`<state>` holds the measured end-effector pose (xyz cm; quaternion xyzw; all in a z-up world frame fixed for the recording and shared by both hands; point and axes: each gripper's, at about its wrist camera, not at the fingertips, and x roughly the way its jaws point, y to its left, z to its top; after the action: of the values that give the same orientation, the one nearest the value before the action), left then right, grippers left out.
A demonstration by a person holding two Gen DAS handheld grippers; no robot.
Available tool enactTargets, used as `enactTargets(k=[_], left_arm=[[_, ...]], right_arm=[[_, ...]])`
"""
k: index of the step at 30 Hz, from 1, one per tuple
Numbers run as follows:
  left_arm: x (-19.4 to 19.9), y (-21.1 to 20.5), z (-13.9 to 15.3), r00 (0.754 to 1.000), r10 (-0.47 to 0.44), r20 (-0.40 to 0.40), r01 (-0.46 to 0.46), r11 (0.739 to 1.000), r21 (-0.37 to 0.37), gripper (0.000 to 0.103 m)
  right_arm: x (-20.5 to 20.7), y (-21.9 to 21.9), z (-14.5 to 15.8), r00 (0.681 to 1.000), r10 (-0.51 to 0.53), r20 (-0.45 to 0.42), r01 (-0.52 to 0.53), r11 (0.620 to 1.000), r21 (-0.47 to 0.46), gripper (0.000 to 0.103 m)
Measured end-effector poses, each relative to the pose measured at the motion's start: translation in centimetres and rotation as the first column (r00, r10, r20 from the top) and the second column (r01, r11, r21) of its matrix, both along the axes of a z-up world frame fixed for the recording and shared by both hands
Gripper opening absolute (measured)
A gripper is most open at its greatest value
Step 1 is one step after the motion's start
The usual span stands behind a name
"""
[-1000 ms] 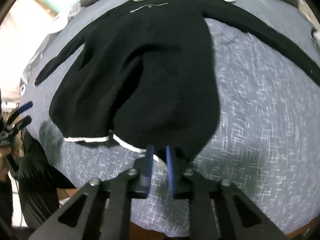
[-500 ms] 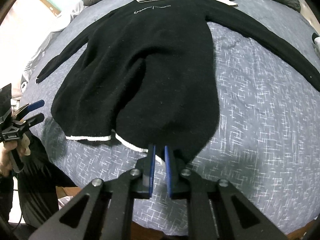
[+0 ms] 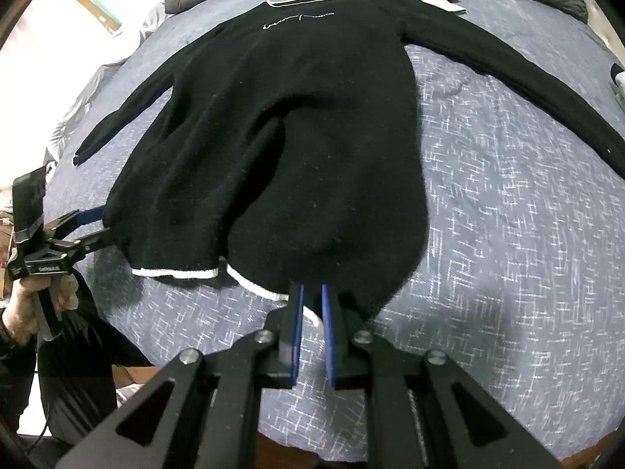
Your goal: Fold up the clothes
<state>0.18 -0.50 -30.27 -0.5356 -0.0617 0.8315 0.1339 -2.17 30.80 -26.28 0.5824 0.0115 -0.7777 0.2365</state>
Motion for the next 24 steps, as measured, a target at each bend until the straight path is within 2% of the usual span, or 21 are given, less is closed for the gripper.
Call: enactTargets(k=[2,4,6,8,12,14,17,24], left_arm=[[0.0,0.1,-0.2,1.0,-0.007,-0.001,0.007,1.0,-0.007,0.076],[0.1,0.1,-0.4,1.0,-0.013,-0.002,0.013,1.0,-0.014,0.073],[0.2,-0.2,-0.3,1.0,-0.009,-0.011,0.009,1.0,-0.013,0.058],[0.4,-0.5,0.0,1.0,-0.01,-0.017,0.01,1.0,-0.005,0.051],[0.7,-0.9,0.6,0.999,-0.026,-0.032,0.026,1.0,-0.008,0.025],[1.0,-0.8,0.9,0.999,-0.036,-0.041,0.035,0.999,-0.014,0.016],[1.3,-0.7,1.7,0.997,-0.047,-0.059,0.046,0.999,-0.025,0.012],[0.7,-0.9,4.7,0.992,-0.066,-0.108,0.062,0.997,-0.037,0.01]], right_arm=[[-0.1,-0.1,0.0,1.0,0.001,0.002,-0.001,1.0,-0.001,0.009],[-0.1,-0.1,-0.1,1.0,0.001,0.004,-0.001,1.0,-0.002,0.009],[-0.2,0.0,-0.2,1.0,0.001,0.007,-0.001,1.0,-0.001,0.009],[-0.2,-0.1,-0.4,1.0,0.0,0.01,0.0,1.0,0.001,0.009],[-0.3,-0.1,-0.4,1.0,0.0,0.013,0.0,1.0,-0.001,0.009],[-0.3,-0.1,-0.4,1.0,0.001,0.012,-0.001,1.0,-0.004,0.009],[-0.3,-0.3,-0.3,1.0,0.004,0.009,-0.003,1.0,-0.009,0.009],[-0.2,0.8,0.5,1.0,-0.021,-0.007,0.021,0.999,-0.027,0.009]])
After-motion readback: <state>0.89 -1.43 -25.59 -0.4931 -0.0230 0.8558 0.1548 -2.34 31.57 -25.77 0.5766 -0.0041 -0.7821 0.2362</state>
